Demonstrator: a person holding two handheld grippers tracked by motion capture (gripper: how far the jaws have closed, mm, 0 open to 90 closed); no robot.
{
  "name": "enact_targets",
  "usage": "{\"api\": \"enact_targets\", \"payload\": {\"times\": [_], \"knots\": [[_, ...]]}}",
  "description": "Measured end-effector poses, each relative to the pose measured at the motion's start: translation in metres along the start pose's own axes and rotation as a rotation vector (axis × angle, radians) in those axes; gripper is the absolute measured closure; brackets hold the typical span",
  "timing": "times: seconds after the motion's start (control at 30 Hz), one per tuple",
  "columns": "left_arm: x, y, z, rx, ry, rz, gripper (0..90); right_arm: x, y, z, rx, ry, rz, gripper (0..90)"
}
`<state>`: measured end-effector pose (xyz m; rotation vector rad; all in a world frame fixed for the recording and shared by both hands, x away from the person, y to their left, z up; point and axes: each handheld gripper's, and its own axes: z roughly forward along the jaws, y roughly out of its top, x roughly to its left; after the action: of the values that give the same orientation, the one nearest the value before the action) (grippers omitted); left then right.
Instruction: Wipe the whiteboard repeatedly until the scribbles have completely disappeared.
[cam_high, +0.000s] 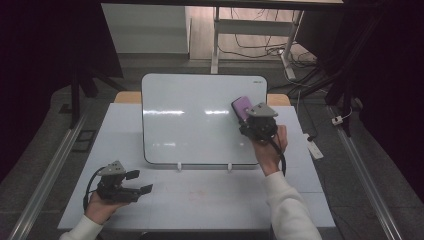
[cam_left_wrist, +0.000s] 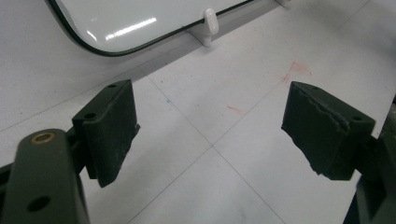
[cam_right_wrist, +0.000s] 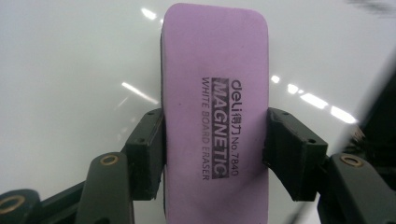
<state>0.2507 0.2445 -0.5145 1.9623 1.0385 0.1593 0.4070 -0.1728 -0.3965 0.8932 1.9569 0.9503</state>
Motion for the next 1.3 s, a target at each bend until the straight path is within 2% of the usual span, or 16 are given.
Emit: {"api": "enact_targets", "payload": {"times": [0.1, 0.17, 0.2, 0.23, 0.27, 0.4, 0.5, 0.57, 0.67, 0.77, 0.87, 1.1, 1.3], "knots": [[0.001, 0.0, 0.0, -0.001, -0.002, -0.002, 18.6, -0.016, 0.003, 0.0, -0.01, -0.004, 0.046, 40.4], [0.001, 0.0, 0.0, -0.001, -0.001, -0.003, 18.6, -0.014, 0.003, 0.001, -0.007, -0.008, 0.041, 40.4], [0.001, 0.0, 0.0, 0.0, 0.0, -0.002, 18.6, -0.01, 0.003, 0.001, -0.004, -0.022, 0.015, 40.4], [0.0, 0.0, 0.0, 0.001, 0.0, -0.002, 18.6, -0.005, 0.003, 0.001, -0.003, -0.015, -0.005, 40.4], [0.0, 0.0, 0.001, 0.002, 0.0, -0.001, 18.6, 0.001, 0.002, 0.002, -0.002, 0.0, -0.011, 40.4], [0.0, 0.0, 0.0, -0.002, -0.001, -0.002, 18.6, 0.026, -0.01, 0.001, 0.017, 0.042, -0.086, 40.4], [0.001, 0.0, 0.0, -0.002, -0.002, -0.005, 18.6, 0.035, -0.021, -0.003, 0.046, 0.122, -0.073, 40.5], [0.001, 0.0, 0.0, -0.002, -0.003, -0.005, 18.6, 0.038, -0.029, -0.006, 0.069, 0.153, -0.078, 40.4], [0.001, 0.0, -0.001, -0.004, -0.002, -0.005, 18.6, 0.034, -0.036, -0.014, 0.066, 0.18, -0.083, 40.4], [0.002, 0.0, -0.001, -0.007, -0.001, -0.009, 18.7, 0.023, -0.036, -0.031, 0.017, 0.192, -0.034, 40.4], [0.002, 0.0, -0.001, -0.004, 0.001, -0.005, 18.7, 0.017, -0.039, -0.048, 0.003, 0.205, -0.019, 40.4], [0.001, 0.002, 0.0, -0.008, 0.003, -0.007, 18.7, 0.022, -0.057, -0.071, -0.008, 0.29, 0.002, 40.4], [0.002, 0.002, 0.001, -0.006, 0.009, -0.006, 18.7, 0.024, -0.072, -0.077, 0.008, 0.32, -0.001, 40.4]]}}
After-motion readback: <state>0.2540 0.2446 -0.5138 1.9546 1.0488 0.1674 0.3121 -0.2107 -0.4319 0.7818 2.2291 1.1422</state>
